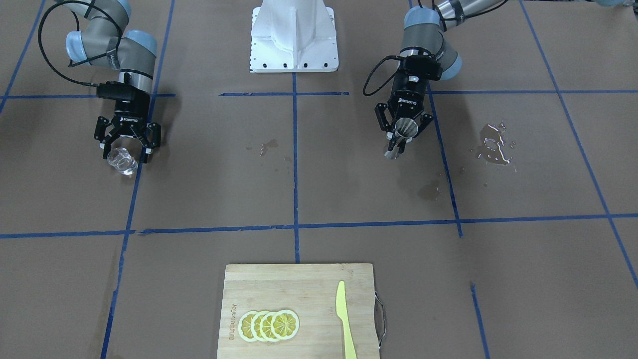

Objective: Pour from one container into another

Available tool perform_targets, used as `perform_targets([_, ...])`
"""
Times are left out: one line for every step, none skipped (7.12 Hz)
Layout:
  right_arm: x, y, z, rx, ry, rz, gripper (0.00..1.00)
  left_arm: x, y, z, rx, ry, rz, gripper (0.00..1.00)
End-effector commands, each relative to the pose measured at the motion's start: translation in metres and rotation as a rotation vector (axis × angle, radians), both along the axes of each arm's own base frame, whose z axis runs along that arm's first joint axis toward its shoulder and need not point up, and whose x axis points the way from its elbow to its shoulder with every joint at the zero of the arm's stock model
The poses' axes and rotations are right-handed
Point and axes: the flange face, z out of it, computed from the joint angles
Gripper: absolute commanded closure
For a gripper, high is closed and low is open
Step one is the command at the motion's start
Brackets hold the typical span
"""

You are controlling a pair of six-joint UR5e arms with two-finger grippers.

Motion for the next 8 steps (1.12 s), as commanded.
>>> perform_targets([0.000,-0.004,0.001,-0.007,0.002,0.003,0.08,0.000,0.000,0.000,0.000,0.000,0.000,1.00])
perform_targets([-0.001,-0.004,0.001,-0.007,0.001,0.003,0.16,0.000,0.000,-0.001,0.000,0.001,0.000,1.00])
perform_targets([0.000,-0.004,0.001,-0.009,-0.001,0.003,0.30,0.000,0.000,-0.001,0.000,0.001,0.000,1.00])
perform_targets([0.000,-0.005,0.000,-0.017,-0.011,-0.002,0.49,0.000,0.000,-0.001,0.000,0.001,-0.002,1.00])
perform_targets([0.003,-0.007,-0.003,-0.018,-0.030,-0.016,0.66,0.000,0.000,-0.001,0.000,0.001,-0.002,1.00])
perform_targets([0.005,-0.008,-0.013,0.009,-0.038,-0.044,0.83,0.000,0.000,-0.001,0.000,0.001,-0.002,1.00])
perform_targets([0.008,-0.008,-0.024,0.034,-0.061,-0.087,0.94,0.000,0.000,-0.001,0.001,0.003,-0.002,1.00])
perform_targets([0.014,-0.011,-0.037,0.061,-0.083,-0.111,1.00,0.000,0.000,-0.001,0.000,0.001,0.000,1.00])
